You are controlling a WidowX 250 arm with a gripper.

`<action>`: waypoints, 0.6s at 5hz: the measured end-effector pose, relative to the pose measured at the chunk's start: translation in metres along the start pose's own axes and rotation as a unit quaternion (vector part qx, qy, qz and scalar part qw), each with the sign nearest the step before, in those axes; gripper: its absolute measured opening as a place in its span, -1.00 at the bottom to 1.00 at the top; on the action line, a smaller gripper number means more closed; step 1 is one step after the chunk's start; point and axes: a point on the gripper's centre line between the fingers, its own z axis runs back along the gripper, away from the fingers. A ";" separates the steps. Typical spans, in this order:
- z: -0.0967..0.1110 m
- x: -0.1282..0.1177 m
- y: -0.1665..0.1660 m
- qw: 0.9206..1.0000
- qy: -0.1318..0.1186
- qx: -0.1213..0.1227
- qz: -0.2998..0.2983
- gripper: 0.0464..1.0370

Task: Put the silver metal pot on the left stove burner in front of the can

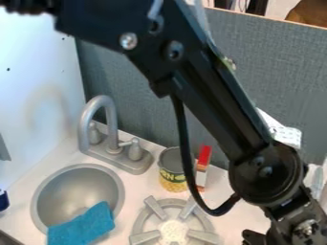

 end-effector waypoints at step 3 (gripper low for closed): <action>-0.014 0.003 -0.005 1.000 0.002 0.004 -0.011 0.73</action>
